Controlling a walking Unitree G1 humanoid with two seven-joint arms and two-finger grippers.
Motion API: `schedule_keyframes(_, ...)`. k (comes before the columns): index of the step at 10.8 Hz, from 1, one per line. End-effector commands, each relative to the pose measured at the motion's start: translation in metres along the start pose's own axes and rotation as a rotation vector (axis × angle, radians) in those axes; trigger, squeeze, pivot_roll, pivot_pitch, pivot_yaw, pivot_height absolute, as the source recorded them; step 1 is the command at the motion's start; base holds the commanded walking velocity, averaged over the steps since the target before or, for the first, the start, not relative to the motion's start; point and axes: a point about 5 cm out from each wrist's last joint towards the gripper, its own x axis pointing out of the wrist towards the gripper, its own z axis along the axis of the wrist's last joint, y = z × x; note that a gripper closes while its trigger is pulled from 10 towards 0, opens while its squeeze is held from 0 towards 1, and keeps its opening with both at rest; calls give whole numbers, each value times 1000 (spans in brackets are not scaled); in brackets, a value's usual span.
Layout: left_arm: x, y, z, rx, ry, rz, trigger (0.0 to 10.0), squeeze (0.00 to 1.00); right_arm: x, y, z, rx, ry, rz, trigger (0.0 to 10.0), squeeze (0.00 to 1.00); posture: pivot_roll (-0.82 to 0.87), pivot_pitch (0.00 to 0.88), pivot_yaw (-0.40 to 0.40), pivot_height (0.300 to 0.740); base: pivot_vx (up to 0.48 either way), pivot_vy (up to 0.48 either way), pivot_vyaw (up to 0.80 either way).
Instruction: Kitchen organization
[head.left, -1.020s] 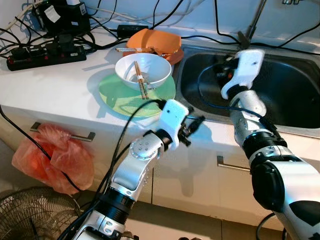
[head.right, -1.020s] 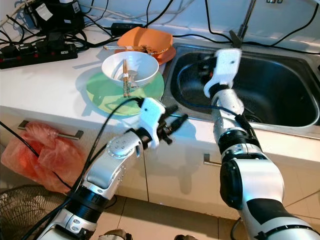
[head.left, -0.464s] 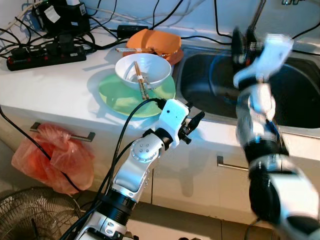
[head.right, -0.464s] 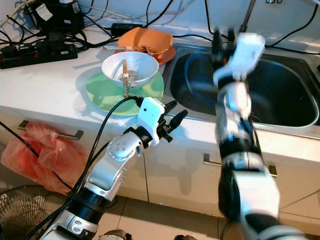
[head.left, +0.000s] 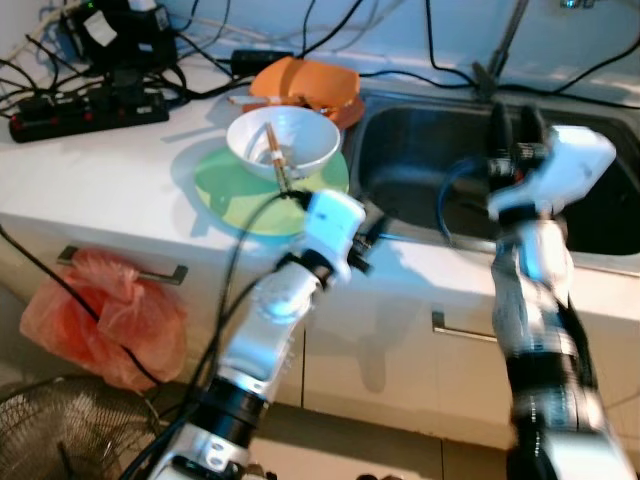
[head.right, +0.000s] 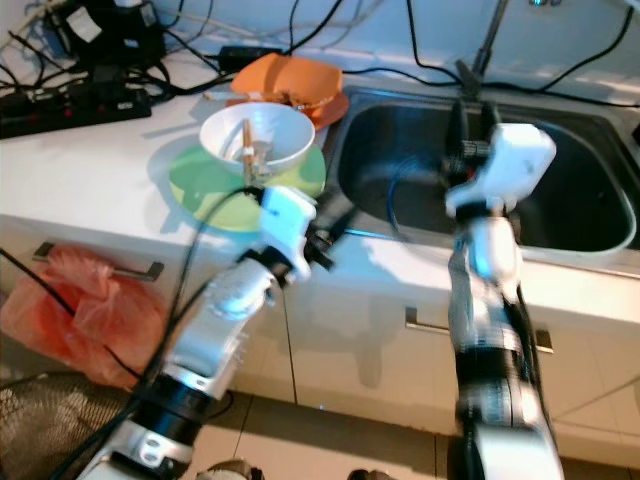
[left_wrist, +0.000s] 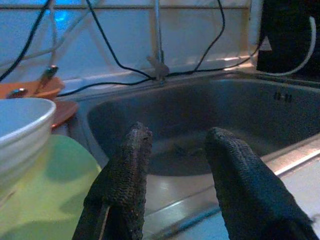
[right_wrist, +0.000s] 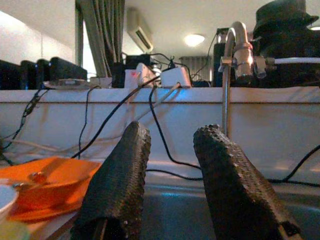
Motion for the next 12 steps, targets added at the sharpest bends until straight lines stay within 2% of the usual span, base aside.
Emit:
schedule_keyframes(1,-1,-1,-3,3,2,13,10000,0,-1,5,10,12,-23,30,10000,0,145,86,-20,740,0,0,0)
schedule_keyframes(2,-2,1,-3,9,-14,37,10000,0,-16,6,7,10,7,46,10000,0,139,92,-21,740,0,0,0)
schedule_keyframes(4,-4,3,-4,5,-16,52,10000,0,-48,3,-14,5,113,88,10000,0,143,100,-22,740,0,0,0)
schedule_keyframes(6,-7,6,-6,4,-14,62,10000,0,-69,-5,-27,11,210,99,10000,0,144,107,-20,740,0,0,0)
schedule_keyframes(9,-7,7,-5,-3,-27,79,10000,0,-70,-5,-28,20,223,95,10000,0,143,109,-21,740,0,0,0)
schedule_keyframes(11,-15,5,2,24,-63,69,10000,0,-70,10,-34,130,261,236,10000,0,142,111,-24,740,0,0,0)
schedule_keyframes(12,-18,6,11,89,-91,58,10000,0,-69,15,-36,187,274,271,10000,0,154,113,-30,740,0,0,0)
